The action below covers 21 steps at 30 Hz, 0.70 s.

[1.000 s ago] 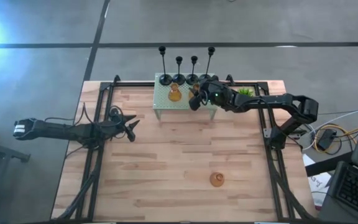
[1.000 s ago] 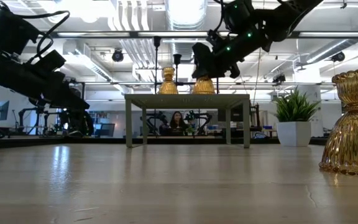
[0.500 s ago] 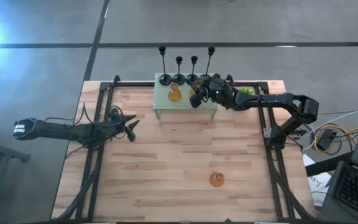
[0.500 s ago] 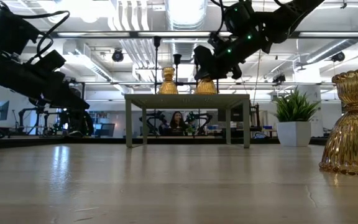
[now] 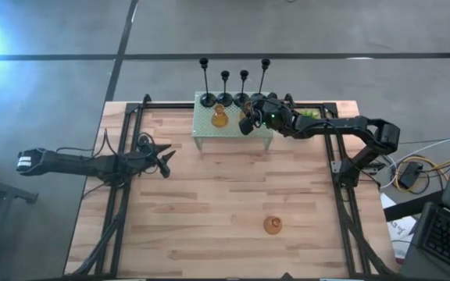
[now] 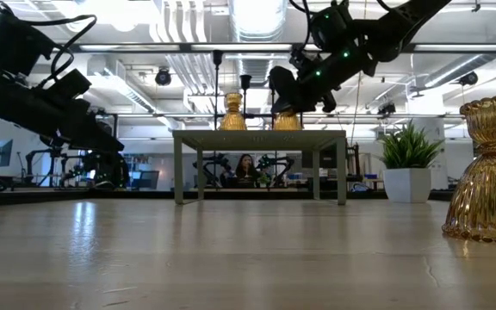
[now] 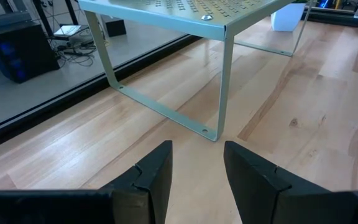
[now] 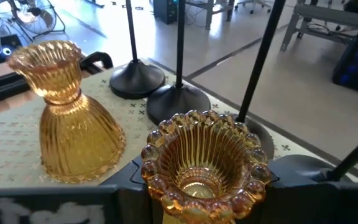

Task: Pick & Place candle stick holders
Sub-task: Put the top orange candle holder on the shelf aligned with the other orange candle holder

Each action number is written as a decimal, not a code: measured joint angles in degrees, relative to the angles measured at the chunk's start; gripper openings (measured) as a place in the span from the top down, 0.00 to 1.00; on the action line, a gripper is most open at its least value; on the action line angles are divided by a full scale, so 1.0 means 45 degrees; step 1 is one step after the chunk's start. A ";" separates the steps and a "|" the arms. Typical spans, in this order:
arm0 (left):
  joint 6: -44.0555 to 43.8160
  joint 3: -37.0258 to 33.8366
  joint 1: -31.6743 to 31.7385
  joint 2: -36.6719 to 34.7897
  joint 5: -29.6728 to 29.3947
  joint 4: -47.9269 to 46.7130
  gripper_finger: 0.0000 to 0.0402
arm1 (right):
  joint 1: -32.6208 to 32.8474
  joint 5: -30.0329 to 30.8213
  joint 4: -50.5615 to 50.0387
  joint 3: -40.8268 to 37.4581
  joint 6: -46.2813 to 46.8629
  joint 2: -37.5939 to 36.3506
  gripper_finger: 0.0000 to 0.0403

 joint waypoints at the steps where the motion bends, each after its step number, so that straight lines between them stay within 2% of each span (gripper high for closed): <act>1: -0.0002 0.0000 -0.0002 0.0000 0.0000 0.0000 0.63 | -0.0009 -0.0009 0.0028 0.0000 -0.0005 0.0077 0.71; 21: 0.0002 0.0000 0.0003 0.0000 0.0000 0.0001 0.63 | -0.0048 -0.0031 0.0583 0.0019 0.0112 0.0583 0.71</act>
